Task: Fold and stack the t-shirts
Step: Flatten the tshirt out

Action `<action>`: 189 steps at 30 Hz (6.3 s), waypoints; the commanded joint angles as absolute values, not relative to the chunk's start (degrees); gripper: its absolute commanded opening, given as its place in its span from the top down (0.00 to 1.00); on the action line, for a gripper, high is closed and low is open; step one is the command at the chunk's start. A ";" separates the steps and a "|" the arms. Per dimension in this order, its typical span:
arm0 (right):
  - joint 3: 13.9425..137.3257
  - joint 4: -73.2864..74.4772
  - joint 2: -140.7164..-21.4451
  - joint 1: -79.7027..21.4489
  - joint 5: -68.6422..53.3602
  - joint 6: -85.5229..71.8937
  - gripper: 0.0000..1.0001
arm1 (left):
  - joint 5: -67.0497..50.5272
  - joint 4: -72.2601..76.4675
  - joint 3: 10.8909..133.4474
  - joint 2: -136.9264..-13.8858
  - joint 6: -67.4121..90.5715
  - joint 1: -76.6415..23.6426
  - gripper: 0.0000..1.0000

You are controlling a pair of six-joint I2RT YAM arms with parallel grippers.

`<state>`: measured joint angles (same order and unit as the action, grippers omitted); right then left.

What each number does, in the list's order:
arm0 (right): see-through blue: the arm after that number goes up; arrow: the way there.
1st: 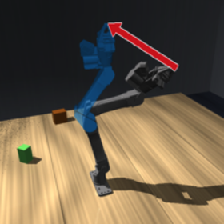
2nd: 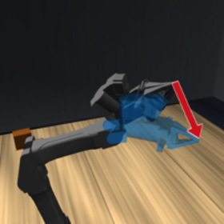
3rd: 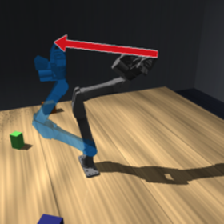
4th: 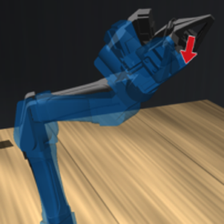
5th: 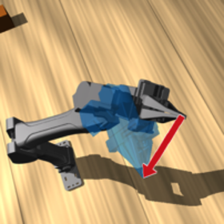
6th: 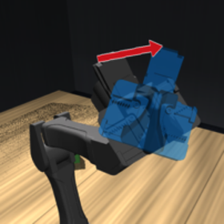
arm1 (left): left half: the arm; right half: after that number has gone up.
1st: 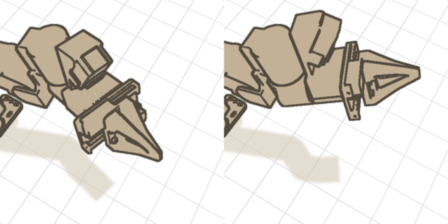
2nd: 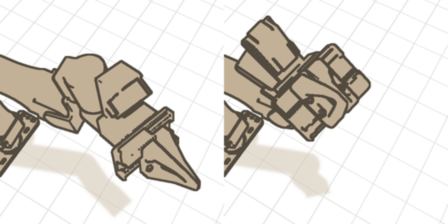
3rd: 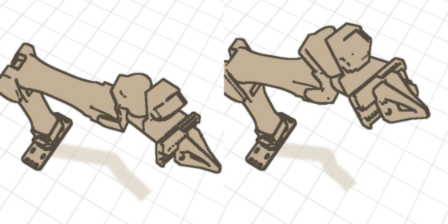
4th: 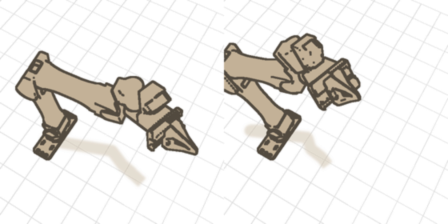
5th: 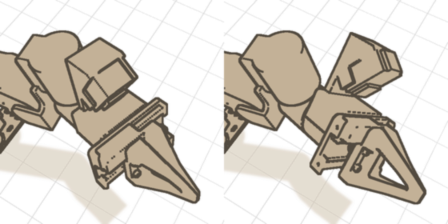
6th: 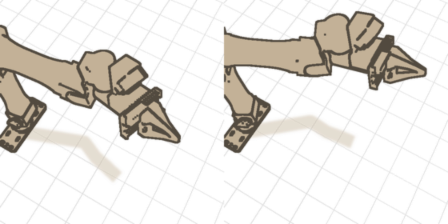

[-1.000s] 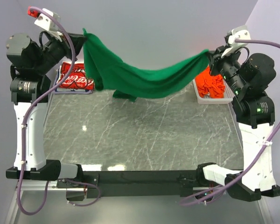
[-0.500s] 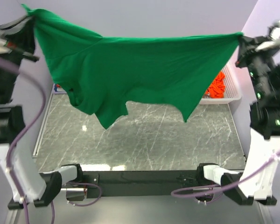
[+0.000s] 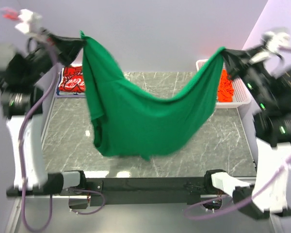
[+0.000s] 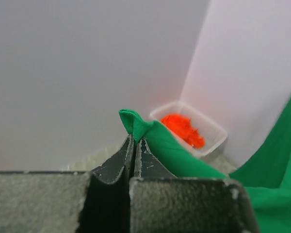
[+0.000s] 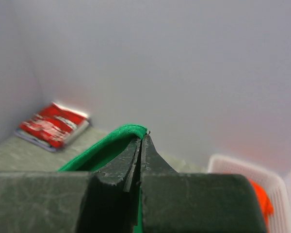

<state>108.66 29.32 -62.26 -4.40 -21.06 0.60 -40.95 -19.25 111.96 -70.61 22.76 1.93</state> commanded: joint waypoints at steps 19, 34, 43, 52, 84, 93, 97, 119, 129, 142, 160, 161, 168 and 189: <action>110.92 35.24 -58.37 -1.67 -11.69 9.93 1.00 | -19.96 -25.75 112.50 -59.42 5.36 2.64 0.99; 109.70 34.10 -53.08 -1.58 -7.74 11.42 1.00 | -19.77 -27.87 119.89 -57.74 6.15 2.72 0.99; 98.98 27.25 -58.79 -1.76 -8.88 13.00 1.00 | -23.55 -22.77 107.60 -61.87 5.71 2.64 0.99; 103.50 19.52 -77.39 -1.85 -8.00 11.26 1.00 | -27.16 -8.90 106.87 -79.08 6.15 2.64 0.99; 106.90 -0.62 -108.73 -1.85 -9.66 11.24 1.00 | -30.49 28.92 88.01 -103.19 0.62 5.80 0.99; 97.84 8.87 -100.39 -1.76 -13.01 15.81 1.00 | -37.87 11.27 81.66 -95.81 -9.48 7.73 0.99; 93.18 13.88 -93.90 -1.58 -13.62 19.41 1.00 | -44.02 -3.39 80.25 -87.39 -17.65 8.35 0.99; 40.96 34.00 -62.14 -2.02 -16.09 56.59 0.84 | -34.02 -69.86 42.45 -58.63 -86.03 8.35 0.60; 45.25 40.43 -58.43 -1.85 -15.11 58.30 0.31 | -35.13 -70.51 46.66 -56.68 -80.35 8.52 0.47; 67.14 47.02 -90.78 -2.11 -20.04 31.39 0.62 | -37.55 -42.47 52.82 -79.87 -38.44 -7.19 0.47; 68.64 45.88 -97.12 -2.37 -18.11 27.86 0.66 | -36.91 -38.85 54.50 -91.76 -34.36 -16.78 0.49; 68.64 45.88 -97.29 -2.37 -18.11 27.86 0.66 | -37.26 -39.46 54.23 -91.15 -34.97 -17.48 0.51; 69.61 46.32 -98.00 -2.37 -17.40 28.30 0.67 | -37.88 -46.31 52.91 -86.67 -41.20 -25.82 0.72; 71.98 43.68 -103.53 -9.14 -8.18 23.64 0.71 | -13.19 -26.90 54.76 -84.89 -38.67 -11.69 0.55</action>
